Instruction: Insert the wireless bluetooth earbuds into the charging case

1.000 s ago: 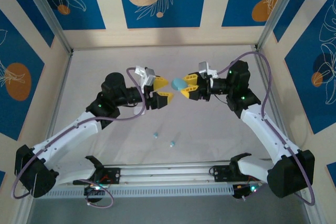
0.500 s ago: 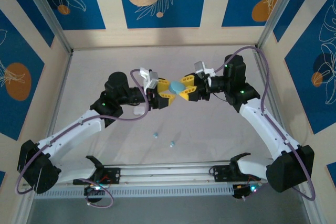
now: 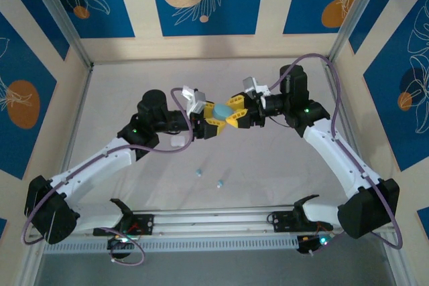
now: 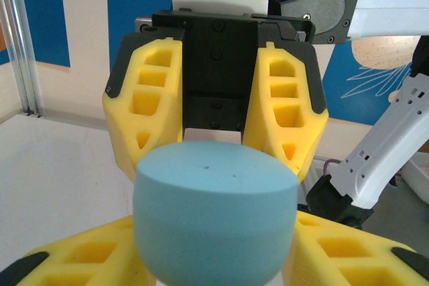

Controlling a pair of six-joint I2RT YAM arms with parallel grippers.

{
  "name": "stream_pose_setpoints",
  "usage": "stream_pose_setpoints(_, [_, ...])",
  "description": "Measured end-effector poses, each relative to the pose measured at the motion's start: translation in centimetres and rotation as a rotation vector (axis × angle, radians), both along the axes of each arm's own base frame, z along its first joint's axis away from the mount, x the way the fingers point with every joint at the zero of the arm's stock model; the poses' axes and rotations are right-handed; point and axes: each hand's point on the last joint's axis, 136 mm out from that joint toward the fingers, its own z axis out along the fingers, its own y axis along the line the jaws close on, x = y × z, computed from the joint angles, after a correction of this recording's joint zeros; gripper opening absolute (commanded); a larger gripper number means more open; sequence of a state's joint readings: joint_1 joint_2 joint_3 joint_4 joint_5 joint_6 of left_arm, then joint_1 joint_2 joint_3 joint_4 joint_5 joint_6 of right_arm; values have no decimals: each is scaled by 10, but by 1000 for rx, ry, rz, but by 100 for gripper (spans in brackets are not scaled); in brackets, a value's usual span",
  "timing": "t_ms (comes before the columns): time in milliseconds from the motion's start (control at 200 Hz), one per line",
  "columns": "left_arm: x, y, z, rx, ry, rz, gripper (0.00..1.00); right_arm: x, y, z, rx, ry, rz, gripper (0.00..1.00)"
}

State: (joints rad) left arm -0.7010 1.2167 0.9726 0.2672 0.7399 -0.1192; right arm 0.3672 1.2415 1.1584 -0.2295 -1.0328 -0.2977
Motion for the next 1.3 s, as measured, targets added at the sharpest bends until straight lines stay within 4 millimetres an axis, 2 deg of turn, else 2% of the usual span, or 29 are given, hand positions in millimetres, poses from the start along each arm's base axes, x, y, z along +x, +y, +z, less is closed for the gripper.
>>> stream_pose_setpoints(120, [0,0,0,2,-6,0,48,0,0,0,-10,-5,4,36])
stream_pose_setpoints(195, [0,0,0,3,-12,-1,52,-1,-1,0,-16,-8,7,36])
stream_pose_setpoints(520, [-1,1,-1,10,-16,1,62,-2,-1,-6,-41,-7,17,36])
stream_pose_setpoints(615, [-1,1,1,6,-21,6,62,-2,-1,-7,-44,-6,18,35])
stream_pose_setpoints(1115, [-1,2,2,6,-22,8,30,-2,-2,-6,-38,-2,21,37])
stream_pose_setpoints(1185, [-1,2,2,6,-22,8,25,-2,-2,-5,-38,3,20,41])
stream_pose_setpoints(1301, [-1,2,2,6,-22,13,23,0,-2,-4,-38,20,10,48])
